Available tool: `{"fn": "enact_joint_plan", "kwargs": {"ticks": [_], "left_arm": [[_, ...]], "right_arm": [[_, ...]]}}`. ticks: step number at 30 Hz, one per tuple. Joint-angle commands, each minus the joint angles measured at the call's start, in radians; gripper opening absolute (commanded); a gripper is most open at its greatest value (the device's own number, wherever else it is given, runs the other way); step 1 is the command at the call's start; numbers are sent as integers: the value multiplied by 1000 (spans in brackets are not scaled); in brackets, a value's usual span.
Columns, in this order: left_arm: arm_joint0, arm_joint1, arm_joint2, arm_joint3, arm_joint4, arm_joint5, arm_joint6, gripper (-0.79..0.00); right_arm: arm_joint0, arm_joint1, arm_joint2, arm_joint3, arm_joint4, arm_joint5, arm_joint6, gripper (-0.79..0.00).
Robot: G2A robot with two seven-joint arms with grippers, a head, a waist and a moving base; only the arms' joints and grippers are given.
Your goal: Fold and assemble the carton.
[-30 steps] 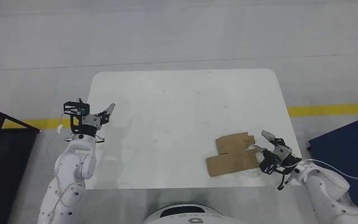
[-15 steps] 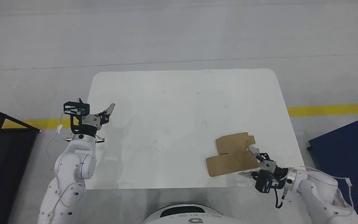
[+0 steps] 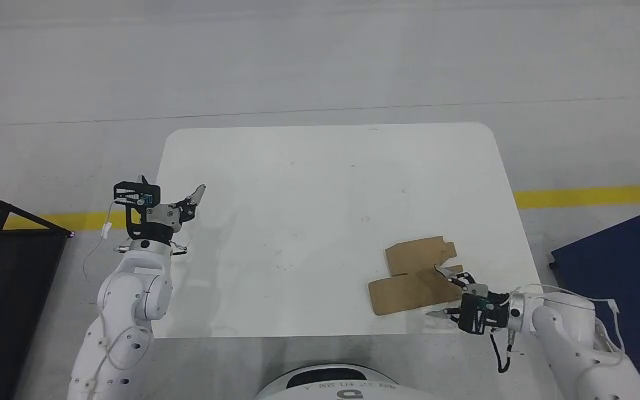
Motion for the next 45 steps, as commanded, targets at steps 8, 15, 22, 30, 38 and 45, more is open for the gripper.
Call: {"fn": "enact_joint_plan", "kwargs": {"ticks": [8, 15, 22, 30, 38, 45], "left_arm": [[0, 0, 0, 0, 0, 0, 0, 0], [0, 0, 0, 0, 0, 0, 0, 0], [0, 0, 0, 0, 0, 0, 0, 0], [0, 0, 0, 0, 0, 0, 0, 0], [0, 0, 0, 0, 0, 0, 0, 0], [0, 0, 0, 0, 0, 0, 0, 0]], "right_arm": [[34, 16, -46, 15, -2, -33, 55, -105], [54, 24, -65, 26, 24, -27, 111, -89], [73, 29, -70, 41, 80, -16, 173, -71], [89, 35, -55, 58, 143, 12, 218, -148], [122, 41, 5, 106, 249, 21, 291, -74], [102, 48, 34, 95, 295, 33, 291, -9]]}}
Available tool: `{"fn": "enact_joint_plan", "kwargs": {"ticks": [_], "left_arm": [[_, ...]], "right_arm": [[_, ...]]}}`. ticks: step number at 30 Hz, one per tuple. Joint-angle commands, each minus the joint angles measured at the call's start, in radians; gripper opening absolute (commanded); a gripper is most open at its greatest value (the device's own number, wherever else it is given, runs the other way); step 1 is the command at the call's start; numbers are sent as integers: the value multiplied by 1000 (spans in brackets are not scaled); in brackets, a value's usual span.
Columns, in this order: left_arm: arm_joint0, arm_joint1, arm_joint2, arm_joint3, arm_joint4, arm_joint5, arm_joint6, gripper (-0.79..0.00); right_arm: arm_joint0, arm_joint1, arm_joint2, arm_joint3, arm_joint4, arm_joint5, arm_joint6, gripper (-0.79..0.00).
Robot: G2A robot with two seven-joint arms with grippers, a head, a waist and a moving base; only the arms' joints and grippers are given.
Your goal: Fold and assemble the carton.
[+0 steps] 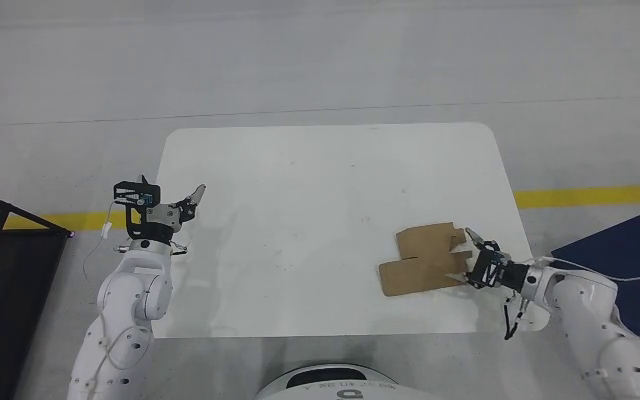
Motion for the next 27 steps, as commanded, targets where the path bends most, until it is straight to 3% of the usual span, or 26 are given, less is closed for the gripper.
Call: {"fn": "enact_joint_plan", "kwargs": {"ticks": [1, 9, 14, 17, 27], "left_arm": [[0, 0, 0, 0, 0, 0, 0, 0], [0, 0, 0, 0, 0, 0, 0, 0], [0, 0, 0, 0, 0, 0, 0, 0], [0, 0, 0, 0, 0, 0, 0, 0], [0, 0, 0, 0, 0, 0, 0, 0]], "right_arm": [[-23, 3, 15, -10, 1, 16, -17, 0], [-88, 15, 141, 25, 72, 79, -83, 0], [-67, 14, 194, 54, 64, 204, 82, 0], [-64, 13, 183, 28, -27, 322, 177, 0], [-115, 7, 116, -83, -271, 526, 309, -3]]}}
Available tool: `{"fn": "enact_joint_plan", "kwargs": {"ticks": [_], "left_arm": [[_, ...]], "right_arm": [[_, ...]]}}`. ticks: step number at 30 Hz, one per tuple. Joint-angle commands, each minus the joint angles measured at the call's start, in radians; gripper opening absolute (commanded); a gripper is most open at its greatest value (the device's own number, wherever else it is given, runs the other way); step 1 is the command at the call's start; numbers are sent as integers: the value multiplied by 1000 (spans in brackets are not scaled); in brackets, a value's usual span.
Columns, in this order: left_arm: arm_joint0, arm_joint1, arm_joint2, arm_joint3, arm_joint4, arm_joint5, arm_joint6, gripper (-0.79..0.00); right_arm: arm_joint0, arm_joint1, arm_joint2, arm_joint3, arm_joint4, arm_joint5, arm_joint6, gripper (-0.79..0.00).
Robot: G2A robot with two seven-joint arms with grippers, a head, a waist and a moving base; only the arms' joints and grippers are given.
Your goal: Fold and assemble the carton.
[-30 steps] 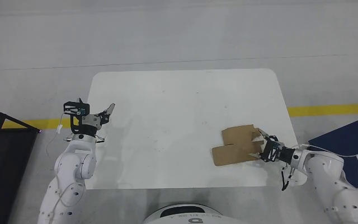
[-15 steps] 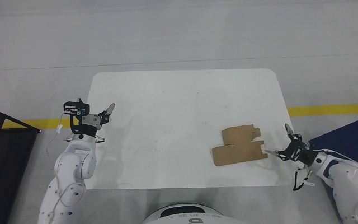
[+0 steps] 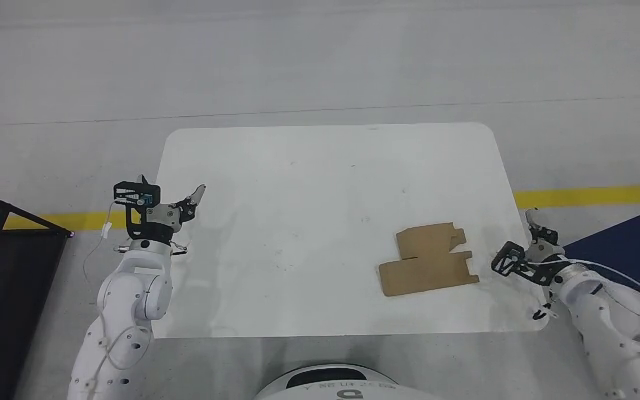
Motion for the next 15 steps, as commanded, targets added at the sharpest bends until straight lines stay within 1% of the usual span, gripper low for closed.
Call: {"fn": "enact_joint_plan", "kwargs": {"ticks": [1, 6, 11, 15], "left_arm": [[0, 0, 0, 0, 0, 0, 0, 0], [0, 0, 0, 0, 0, 0, 0, 0], [0, 0, 0, 0, 0, 0, 0, 0], [0, 0, 0, 0, 0, 0, 0, 0]], "right_arm": [[-1, -1, -9, -15, -25, 13, 24, -9], [-21, -2, -30, -60, -87, 17, 27, -34], [-35, -3, -75, -90, -162, 18, 38, -55], [-34, -4, -103, -97, -191, 13, 29, -99]]}}
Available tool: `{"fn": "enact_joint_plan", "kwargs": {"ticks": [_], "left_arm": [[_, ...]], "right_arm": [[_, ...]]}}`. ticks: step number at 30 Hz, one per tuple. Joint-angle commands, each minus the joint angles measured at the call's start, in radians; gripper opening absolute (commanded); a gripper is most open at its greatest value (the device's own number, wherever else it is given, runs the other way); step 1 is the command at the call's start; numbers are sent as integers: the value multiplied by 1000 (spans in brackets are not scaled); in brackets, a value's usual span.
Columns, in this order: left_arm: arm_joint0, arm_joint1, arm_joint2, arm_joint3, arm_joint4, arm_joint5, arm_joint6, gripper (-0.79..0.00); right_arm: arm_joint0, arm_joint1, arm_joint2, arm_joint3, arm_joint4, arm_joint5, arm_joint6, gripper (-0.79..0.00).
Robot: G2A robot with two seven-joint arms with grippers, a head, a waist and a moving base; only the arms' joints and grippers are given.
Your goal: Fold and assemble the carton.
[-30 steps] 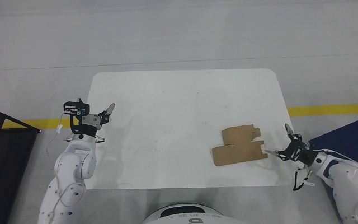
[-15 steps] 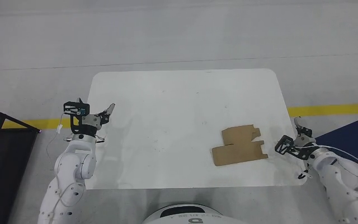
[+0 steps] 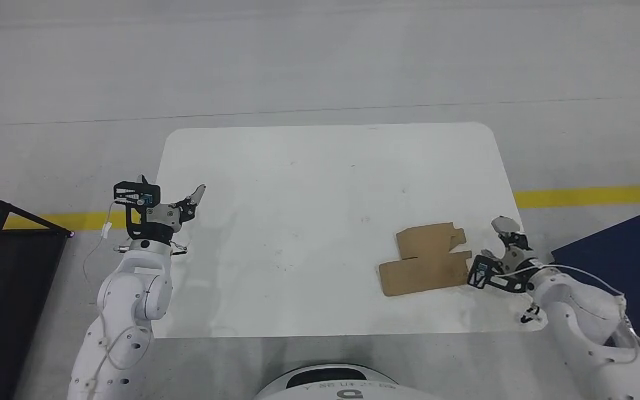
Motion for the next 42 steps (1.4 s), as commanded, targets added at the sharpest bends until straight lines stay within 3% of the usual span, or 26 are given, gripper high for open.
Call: {"fn": "enact_joint_plan", "kwargs": {"ticks": [1, 8, 14, 19, 21, 25, 27, 30, 37, 42], "left_arm": [[0, 0, 0, 0, 0, 0, 0, 0], [0, 0, 0, 0, 0, 0, 0, 0], [0, 0, 0, 0, 0, 0, 0, 0], [0, 0, 0, 0, 0, 0, 0, 0], [0, 0, 0, 0, 0, 0, 0, 0], [0, 0, 0, 0, 0, 0, 0, 0], [0, 0, 0, 0, 0, 0, 0, 0], [0, 0, 0, 0, 0, 0, 0, 0], [0, 0, 0, 0, 0, 0, 0, 0], [0, 0, 0, 0, 0, 0, 0, 0]], "right_arm": [[0, 0, -12, -3, -11, -4, -10, -114], [-25, 1, -21, -31, -52, -10, -45, -129], [-56, 3, -30, -67, -92, -18, -69, -194], [-72, 3, -43, -91, -118, -18, -80, -299], [-73, 3, -47, -98, -124, -21, -76, -385], [-71, 4, -65, -109, -148, -37, -79, -431], [-69, 4, -74, -112, -158, -43, -77, -517], [-66, 3, -81, -114, -165, -41, -74, -785], [-99, -2, -52, -138, -105, 37, -85, -785], [-136, -9, -7, -173, 25, 99, -109, -785]]}}
